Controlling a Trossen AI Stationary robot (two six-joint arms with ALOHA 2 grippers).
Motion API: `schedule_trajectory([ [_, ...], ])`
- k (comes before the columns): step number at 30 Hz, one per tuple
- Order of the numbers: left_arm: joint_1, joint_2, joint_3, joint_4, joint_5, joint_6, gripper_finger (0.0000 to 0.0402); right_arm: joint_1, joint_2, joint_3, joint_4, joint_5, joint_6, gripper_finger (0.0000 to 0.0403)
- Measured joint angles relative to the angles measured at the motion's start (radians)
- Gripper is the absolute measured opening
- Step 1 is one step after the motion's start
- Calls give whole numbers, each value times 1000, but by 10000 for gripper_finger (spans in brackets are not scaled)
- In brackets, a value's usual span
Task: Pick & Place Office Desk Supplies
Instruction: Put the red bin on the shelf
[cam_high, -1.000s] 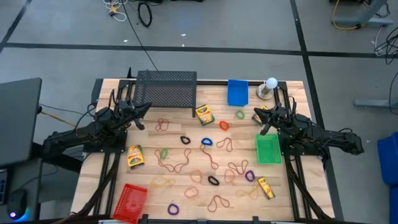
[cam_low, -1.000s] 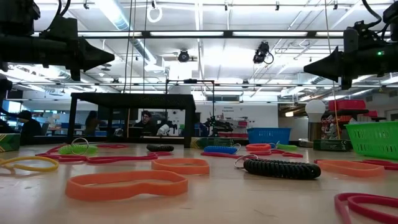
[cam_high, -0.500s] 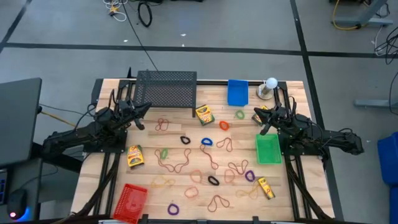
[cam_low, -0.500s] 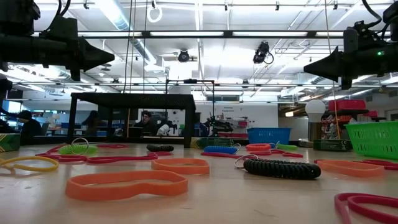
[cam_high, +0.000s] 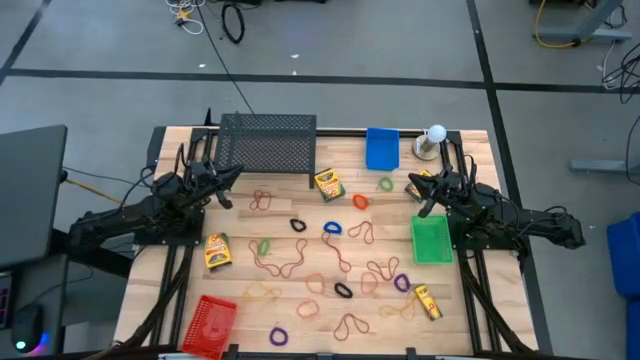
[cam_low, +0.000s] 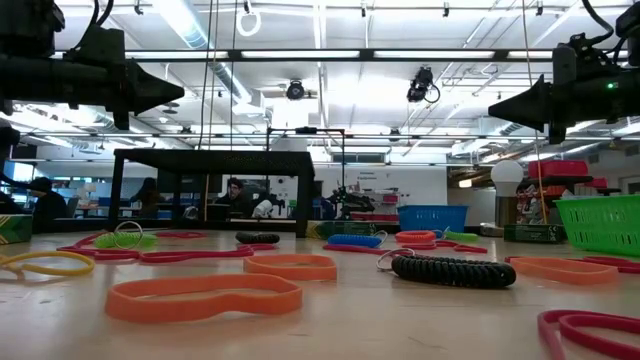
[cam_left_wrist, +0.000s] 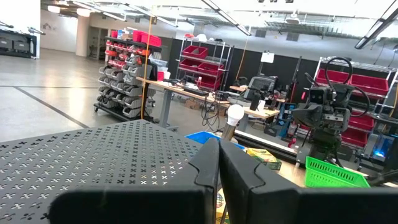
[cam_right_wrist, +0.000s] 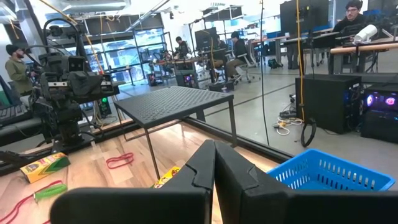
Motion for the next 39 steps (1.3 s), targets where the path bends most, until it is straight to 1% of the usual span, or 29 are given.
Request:
schedule_trajectory([
  [14,0,-1,0,3,5,-8,20,0,0,0,0,1,0,11],
  [18,0,-1,0,2,29,-91,20,0,0,0,0,1,0,11],
  [22,0,5,0,2,-5,-196,20,0,0,0,0,1,0,11],
  [24,0,8,0,-2,-6,-237,20,0,0,0,0,1,0,11],
  [31,0,8,0,0,-7,-256,20,0,0,0,0,1,0,11],
  [36,0,12,0,0,44,-267,20,0,0,0,0,1,0,11],
  [39,0,13,0,3,108,-283,20,0,0,0,0,1,0,11],
])
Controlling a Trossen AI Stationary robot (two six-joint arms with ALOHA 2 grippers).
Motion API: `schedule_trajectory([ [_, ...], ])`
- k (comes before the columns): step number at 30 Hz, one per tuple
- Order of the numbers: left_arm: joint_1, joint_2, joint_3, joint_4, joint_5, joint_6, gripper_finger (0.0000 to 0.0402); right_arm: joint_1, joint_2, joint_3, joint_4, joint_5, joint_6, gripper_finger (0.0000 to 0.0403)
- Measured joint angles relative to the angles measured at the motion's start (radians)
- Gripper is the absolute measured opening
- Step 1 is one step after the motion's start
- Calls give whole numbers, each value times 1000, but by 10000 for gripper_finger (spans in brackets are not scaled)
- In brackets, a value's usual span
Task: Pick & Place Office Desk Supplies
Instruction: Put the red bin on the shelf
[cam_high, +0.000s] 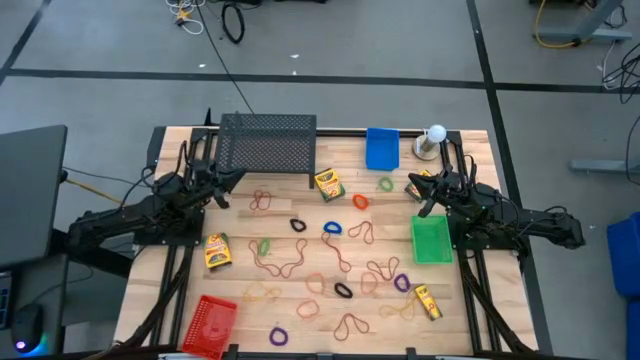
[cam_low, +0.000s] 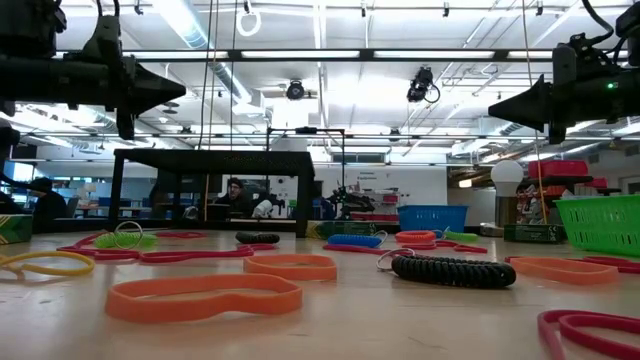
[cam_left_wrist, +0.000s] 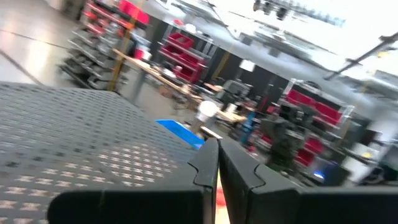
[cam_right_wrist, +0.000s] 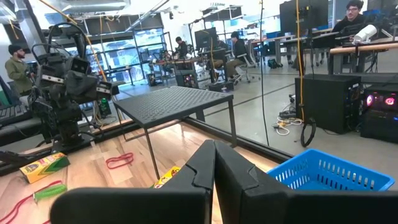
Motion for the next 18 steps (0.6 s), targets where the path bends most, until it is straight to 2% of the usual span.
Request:
schedule_trajectory([
  [6,-1,0,0,20,119,-37,20,0,0,0,0,4,0,11],
  [13,-1,0,0,63,322,-79,20,0,0,0,0,3,0,11],
  [18,-1,0,0,87,362,-149,20,0,0,0,0,3,0,11],
])
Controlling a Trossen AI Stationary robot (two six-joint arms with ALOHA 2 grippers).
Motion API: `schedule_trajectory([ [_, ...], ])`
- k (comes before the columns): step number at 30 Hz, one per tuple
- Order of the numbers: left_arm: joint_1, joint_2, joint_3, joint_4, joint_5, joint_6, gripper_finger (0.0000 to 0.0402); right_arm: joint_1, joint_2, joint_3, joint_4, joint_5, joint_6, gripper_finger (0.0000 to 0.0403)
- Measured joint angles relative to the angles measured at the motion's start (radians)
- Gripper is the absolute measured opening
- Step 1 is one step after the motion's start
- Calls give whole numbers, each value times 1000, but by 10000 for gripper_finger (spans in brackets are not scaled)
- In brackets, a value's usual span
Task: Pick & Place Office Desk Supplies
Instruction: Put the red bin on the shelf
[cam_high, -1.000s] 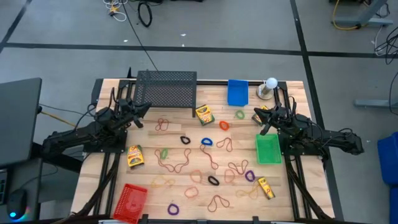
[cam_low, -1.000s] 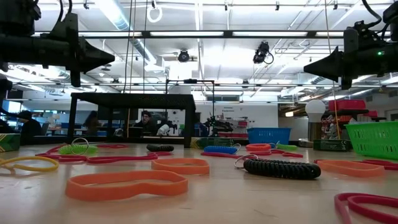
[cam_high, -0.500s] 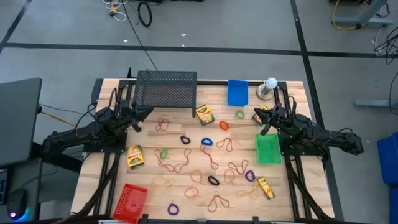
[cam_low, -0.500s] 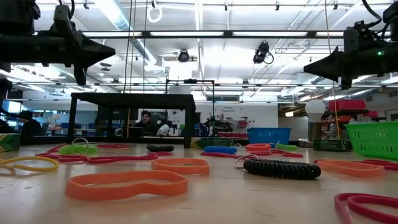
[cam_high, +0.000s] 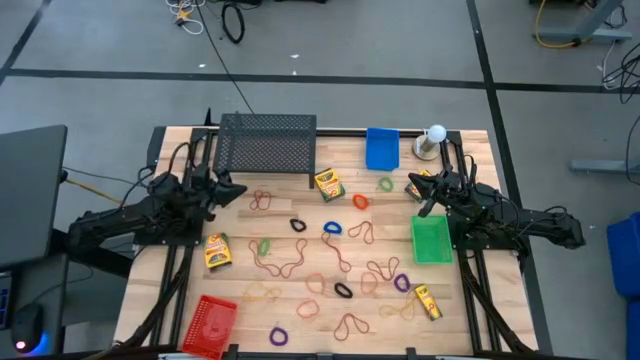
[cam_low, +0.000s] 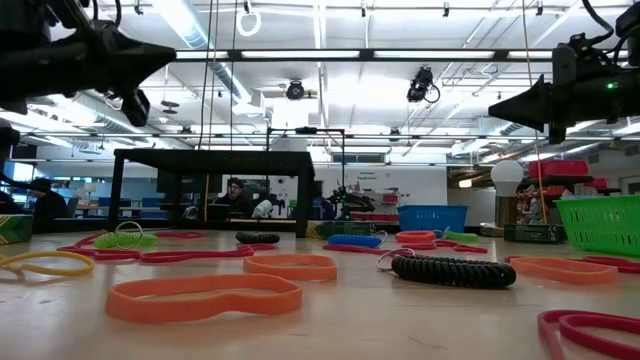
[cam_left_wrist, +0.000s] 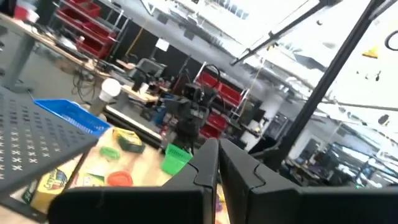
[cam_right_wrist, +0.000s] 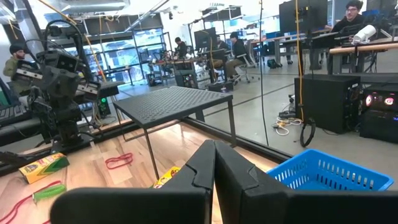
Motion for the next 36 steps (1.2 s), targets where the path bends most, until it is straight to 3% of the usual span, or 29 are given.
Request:
schedule_trajectory([
  [8,-1,48,71,-150,20,80,6,0,0,0,0,-1,0,11],
  [16,-1,201,291,-544,-75,267,5,0,0,0,0,-4,0,11],
  [24,-1,346,496,-867,-238,228,5,0,0,0,0,-3,0,11],
  [30,-13,459,639,-1053,-237,177,5,0,0,0,0,-3,0,11],
  [36,-124,566,750,-1188,-234,165,5,0,0,0,0,-3,0,11],
])
